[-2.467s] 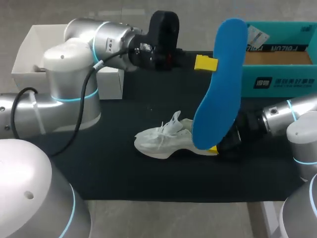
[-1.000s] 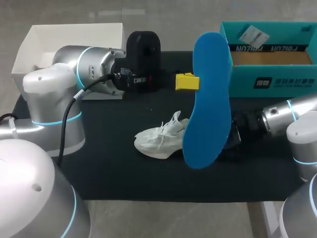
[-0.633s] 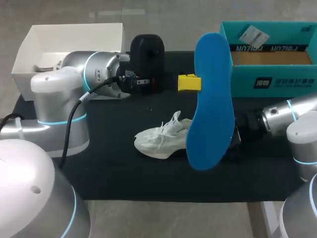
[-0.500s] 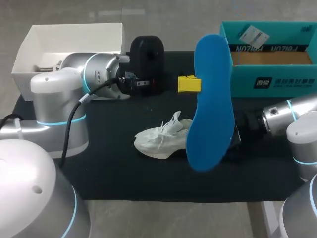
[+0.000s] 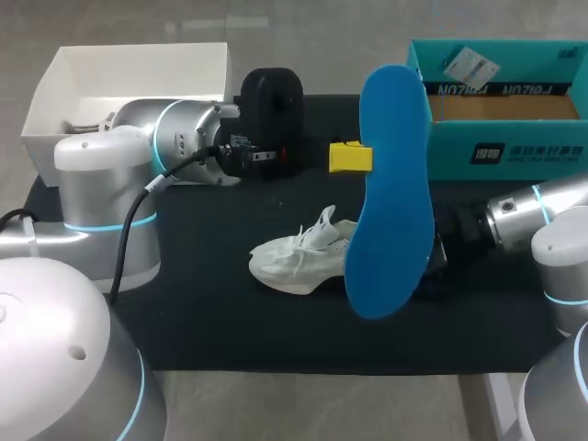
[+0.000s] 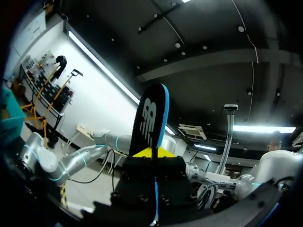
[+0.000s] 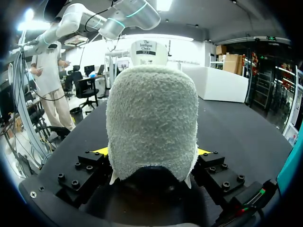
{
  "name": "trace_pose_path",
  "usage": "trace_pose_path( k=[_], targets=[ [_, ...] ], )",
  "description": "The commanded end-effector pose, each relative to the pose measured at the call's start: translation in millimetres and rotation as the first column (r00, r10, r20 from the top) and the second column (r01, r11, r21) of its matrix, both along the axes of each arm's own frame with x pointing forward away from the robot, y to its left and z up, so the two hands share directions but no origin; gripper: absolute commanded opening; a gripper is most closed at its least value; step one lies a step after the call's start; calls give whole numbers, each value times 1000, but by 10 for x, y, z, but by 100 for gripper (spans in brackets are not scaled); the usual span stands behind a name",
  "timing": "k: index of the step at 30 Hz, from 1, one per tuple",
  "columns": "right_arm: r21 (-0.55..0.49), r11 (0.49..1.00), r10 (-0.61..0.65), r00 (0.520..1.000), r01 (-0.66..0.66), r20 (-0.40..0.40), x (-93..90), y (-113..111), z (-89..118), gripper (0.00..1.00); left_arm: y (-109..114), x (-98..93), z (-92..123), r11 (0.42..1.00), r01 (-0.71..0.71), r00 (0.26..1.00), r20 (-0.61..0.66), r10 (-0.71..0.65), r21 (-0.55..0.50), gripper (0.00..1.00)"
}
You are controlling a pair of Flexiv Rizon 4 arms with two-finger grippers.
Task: Take the shoe out of the shoebox, open the shoe tongue, remove and reinsert the insole, then place the shoe into the shoebox
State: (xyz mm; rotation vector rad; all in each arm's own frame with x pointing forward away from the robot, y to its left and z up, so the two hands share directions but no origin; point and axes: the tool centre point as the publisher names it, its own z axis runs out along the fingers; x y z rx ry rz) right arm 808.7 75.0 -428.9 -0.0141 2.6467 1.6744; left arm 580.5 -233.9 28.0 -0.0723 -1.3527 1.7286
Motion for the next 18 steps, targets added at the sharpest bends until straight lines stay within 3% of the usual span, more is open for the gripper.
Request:
trace_pose_path(
  k=[1, 3, 8, 9, 15, 18],
  targets=[
    [-2, 1000, -1, 1000, 1, 0, 2, 19, -12, 15, -1, -1, -6, 1000, 0, 1000, 0, 0, -2, 0],
    [-2, 1000, -1, 1000, 1, 0, 2, 19, -12, 21, -1, -1, -6, 1000, 0, 1000, 0, 0, -2, 0],
    [-2, 1000, -1, 1000, 1, 0, 2, 19, -12, 49, -1, -1, -6, 1000, 0, 1000, 0, 0, -2, 0],
    [-2, 1000, -1, 1000, 1, 0, 2, 19, -12, 100, -1, -1, -6, 1000, 0, 1000, 0, 0, -2, 0],
    [-2, 1000, -1, 1000, 1, 0, 2, 19, -12, 100, -1, -1, -6, 1000, 0, 1000, 0, 0, -2, 0],
    [-82, 996, -43, 998, 40, -37, 44, -58, 1, 100, -1, -1, -6, 1000, 0, 1000, 0, 0, -2, 0]
  ],
)
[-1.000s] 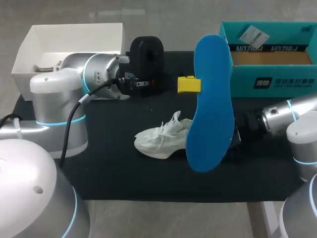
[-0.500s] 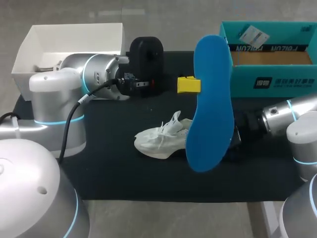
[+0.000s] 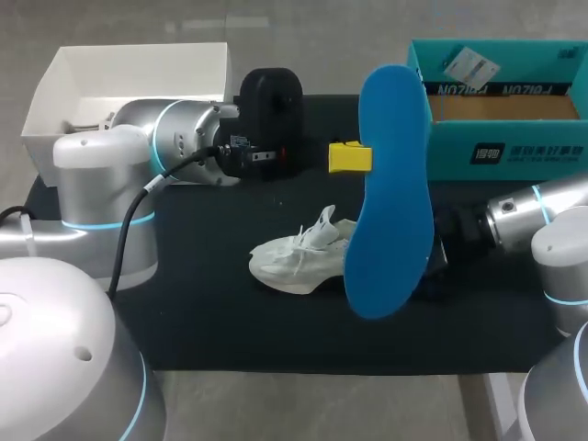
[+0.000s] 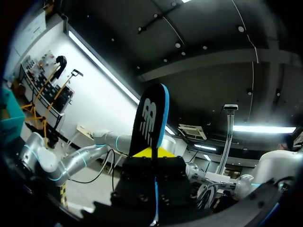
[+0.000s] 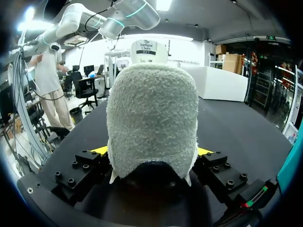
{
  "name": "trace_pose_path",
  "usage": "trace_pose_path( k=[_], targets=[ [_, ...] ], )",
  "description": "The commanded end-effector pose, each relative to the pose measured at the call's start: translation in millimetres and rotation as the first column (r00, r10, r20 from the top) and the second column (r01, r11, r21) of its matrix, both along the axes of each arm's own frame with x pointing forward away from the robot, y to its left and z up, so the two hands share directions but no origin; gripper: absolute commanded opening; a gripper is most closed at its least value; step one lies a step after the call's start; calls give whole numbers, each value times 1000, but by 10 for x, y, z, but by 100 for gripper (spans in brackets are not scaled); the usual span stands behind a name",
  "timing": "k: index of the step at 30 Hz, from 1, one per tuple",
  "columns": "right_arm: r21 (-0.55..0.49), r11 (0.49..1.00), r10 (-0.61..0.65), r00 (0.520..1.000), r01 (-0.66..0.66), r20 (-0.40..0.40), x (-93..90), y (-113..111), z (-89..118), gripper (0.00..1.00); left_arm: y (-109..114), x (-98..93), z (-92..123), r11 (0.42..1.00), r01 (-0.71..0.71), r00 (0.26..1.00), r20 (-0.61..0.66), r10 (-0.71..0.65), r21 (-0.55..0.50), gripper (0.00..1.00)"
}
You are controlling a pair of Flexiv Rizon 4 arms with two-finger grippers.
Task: Take the shoe out of the shoebox, open the shoe tongue, remove and reinsert the insole, then place the shoe into the shoebox
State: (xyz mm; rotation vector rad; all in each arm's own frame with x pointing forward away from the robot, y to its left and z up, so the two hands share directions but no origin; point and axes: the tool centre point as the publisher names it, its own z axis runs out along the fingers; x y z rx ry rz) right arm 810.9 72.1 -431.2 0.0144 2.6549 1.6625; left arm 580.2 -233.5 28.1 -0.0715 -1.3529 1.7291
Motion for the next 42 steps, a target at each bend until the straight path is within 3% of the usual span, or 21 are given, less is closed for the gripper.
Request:
trace_pose_path(
  k=[1, 18, 25, 35, 38, 42],
  targets=[
    [-86, 996, -29, 999, 25, -39, 27, -46, 34, 100, -5, 2, -7, 1000, 1, 1000, 0, -1, -2, 0],
    [-359, 932, -72, 996, 51, -45, 43, -322, 563, 100, -5, 2, -7, 1000, 1, 1000, 0, -1, -2, 0],
    [-562, 824, -122, 991, 68, -59, 35, -458, 869, 100, -5, 2, -7, 1000, 1, 1000, 0, -1, -2, 0],
    [-746, 660, -177, 984, 91, -36, 9, -543, 1106, 100, -5, 2, -7, 1000, 1, 1000, 0, -1, -2, 0],
    [-749, 653, -169, 986, 109, -4, 21, -526, 1147, 100, -5, 2, -7, 1000, 1, 1000, 0, -1, -2, 0],
    [-790, 603, -124, 991, 111, 45, 53, -492, 1159, 100, -5, 2, -7, 1000, 1, 1000, 0, -1, -2, 0]
  ],
)
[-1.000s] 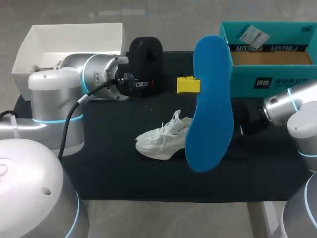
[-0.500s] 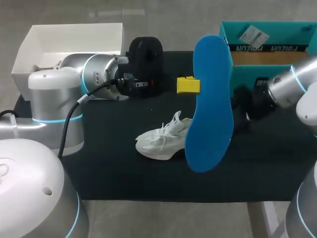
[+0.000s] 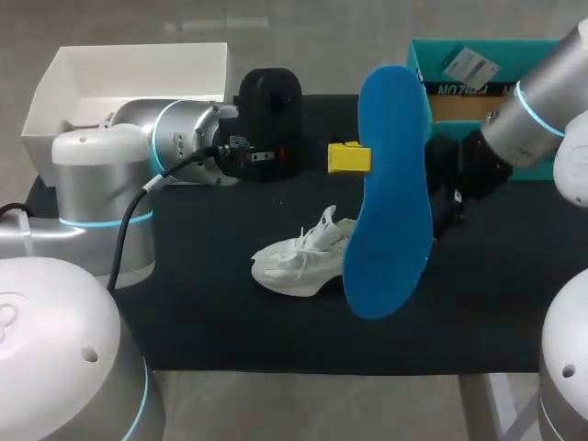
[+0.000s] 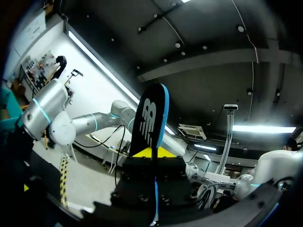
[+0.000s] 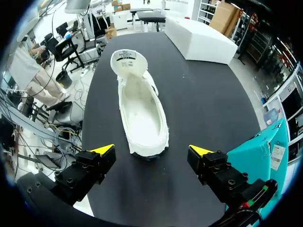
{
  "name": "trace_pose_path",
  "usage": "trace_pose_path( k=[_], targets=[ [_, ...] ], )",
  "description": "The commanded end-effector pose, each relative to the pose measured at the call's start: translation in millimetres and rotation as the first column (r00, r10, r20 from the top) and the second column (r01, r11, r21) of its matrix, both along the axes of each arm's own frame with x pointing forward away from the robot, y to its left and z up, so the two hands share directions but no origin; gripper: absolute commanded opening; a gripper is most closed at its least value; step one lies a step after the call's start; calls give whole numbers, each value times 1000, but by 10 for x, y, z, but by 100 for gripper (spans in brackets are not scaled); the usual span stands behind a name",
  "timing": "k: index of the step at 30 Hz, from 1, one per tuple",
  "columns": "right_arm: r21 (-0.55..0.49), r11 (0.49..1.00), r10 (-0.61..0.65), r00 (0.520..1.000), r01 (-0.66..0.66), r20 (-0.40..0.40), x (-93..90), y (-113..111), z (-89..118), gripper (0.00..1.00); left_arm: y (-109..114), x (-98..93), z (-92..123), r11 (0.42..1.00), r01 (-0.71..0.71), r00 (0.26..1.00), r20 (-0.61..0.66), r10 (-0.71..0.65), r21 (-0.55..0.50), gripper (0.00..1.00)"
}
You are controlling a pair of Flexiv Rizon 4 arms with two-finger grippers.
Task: Take the shoe out of the shoebox, open the shoe tongue, remove and reinsert the insole, then place the shoe into the shoebox
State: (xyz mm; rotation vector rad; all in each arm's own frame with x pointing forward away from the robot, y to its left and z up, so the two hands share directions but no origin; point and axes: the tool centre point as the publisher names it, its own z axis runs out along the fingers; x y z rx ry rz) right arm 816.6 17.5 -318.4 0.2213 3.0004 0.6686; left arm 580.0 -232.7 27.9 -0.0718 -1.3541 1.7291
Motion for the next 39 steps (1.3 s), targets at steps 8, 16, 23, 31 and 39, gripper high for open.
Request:
trace_pose_path(
  k=[8, 16, 23, 31, 39],
  targets=[
    [-273, 960, 63, 998, -64, -10, 76, 145, 94, 100, -13, 4, -5, 1000, 1, 1000, -1, -1, -3, 0],
    [-271, 959, 76, 997, -80, -26, 107, 199, 73, 100, -13, 4, -5, 1000, 1, 1000, -1, -1, -3, 0],
    [-252, 965, 72, 997, -76, -24, 114, 205, 65, 100, -13, 4, -5, 1000, 1, 1000, -1, -1, -3, 0],
    [-252, 965, 72, 997, -76, -24, 114, 205, 65, 100, -13, 4, -5, 1000, 1, 1000, -1, -1, -3, 0],
    [-252, 965, 72, 997, -76, -24, 114, 205, 65, 100, -13, 4, -5, 1000, 1, 1000, -1, -1, -3, 0]
  ],
)
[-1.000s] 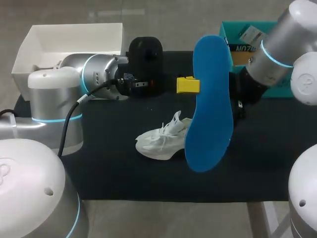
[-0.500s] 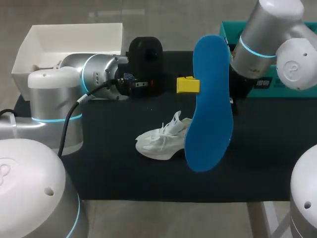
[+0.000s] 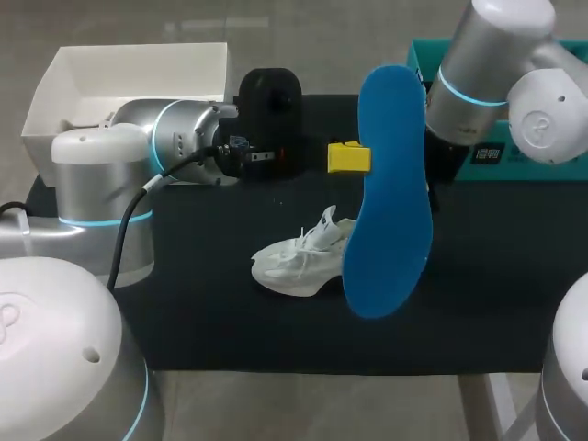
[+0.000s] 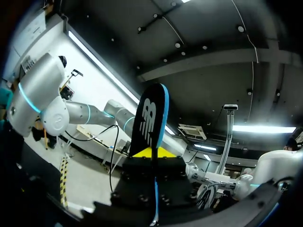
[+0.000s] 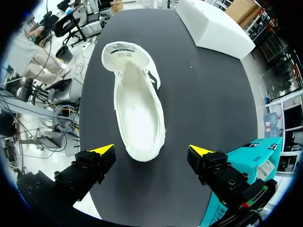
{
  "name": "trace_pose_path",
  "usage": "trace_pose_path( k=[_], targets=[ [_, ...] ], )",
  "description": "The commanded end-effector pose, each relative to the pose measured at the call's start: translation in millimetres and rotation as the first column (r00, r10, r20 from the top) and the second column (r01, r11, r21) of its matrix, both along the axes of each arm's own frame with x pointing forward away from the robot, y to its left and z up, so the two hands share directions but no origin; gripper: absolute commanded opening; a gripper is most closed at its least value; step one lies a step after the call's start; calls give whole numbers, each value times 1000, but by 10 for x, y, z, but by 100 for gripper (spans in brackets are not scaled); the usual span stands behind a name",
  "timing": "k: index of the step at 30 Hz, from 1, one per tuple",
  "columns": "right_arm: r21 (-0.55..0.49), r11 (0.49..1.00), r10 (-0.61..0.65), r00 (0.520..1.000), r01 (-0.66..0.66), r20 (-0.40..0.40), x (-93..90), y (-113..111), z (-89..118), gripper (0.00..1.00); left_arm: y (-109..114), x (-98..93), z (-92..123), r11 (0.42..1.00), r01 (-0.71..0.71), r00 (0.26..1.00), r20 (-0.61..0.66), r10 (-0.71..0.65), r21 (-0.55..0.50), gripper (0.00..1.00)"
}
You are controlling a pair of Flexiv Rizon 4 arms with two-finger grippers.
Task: Take the shoe out of the shoebox, open the shoe tongue, remove and reinsert the insole, then place the shoe into the shoebox
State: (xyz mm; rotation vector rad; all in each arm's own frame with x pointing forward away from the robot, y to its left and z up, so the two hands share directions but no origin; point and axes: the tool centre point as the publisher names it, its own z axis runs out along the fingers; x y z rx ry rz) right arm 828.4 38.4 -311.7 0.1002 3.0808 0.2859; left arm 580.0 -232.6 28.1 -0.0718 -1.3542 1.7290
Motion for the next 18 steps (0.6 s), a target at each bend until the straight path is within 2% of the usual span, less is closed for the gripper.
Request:
trace_pose_path(
  k=[1, 16, 18],
  targets=[
    [-2, 1000, 0, 1000, 0, 1, -4, -4, -2, 100, -14, 3, -8, 1000, 1, 1000, -1, -1, -3, 0],
    [-2, 1000, 0, 1000, 0, 1, -4, -4, -2, 100, -14, 3, -8, 1000, 1, 1000, -1, -1, -3, 0],
    [-11, 1000, 13, 1000, -13, 11, 20, 86, -11, 100, -14, 3, -8, 1000, 1, 1000, -1, -1, -3, 0]
  ],
)
